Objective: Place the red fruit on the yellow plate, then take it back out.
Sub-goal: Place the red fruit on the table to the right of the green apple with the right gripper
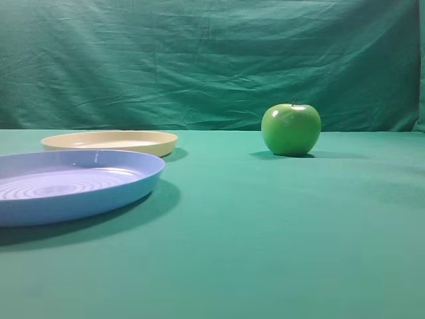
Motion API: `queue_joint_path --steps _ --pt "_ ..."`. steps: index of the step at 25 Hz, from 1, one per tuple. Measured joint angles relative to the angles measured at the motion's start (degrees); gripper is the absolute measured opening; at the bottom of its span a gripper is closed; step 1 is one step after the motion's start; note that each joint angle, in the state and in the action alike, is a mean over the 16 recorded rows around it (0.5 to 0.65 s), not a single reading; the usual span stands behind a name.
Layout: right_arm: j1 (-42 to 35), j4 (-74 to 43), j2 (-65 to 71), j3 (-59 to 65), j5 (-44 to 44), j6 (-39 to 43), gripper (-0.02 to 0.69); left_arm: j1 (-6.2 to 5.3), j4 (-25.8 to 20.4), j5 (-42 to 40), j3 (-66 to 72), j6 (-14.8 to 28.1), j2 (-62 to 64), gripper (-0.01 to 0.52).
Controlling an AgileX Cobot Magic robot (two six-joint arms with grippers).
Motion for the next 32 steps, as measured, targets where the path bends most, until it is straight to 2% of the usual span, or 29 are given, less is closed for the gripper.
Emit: queue_joint_path --steps 5,11,22,27,32 --pt "-4.85 -1.69 -10.90 10.45 -0.30 1.98 0.178 0.00 0.00 0.00 0.00 -0.03 0.00 0.000" --pt "-9.52 -2.19 -24.18 30.80 -6.41 2.40 0.178 0.00 0.00 0.00 0.00 -0.08 0.00 0.000" --pt "-11.89 -2.32 -36.80 69.66 -27.80 2.59 0.178 0.00 0.00 0.00 0.00 -0.10 0.00 0.000" --pt "-11.89 -2.18 -37.18 80.93 -38.40 2.77 0.178 0.00 0.00 0.00 0.00 -0.10 0.00 0.000" --pt "-11.89 -2.04 -34.86 87.16 -47.15 2.95 0.178 0.00 0.00 0.00 0.00 -0.10 0.00 0.000"
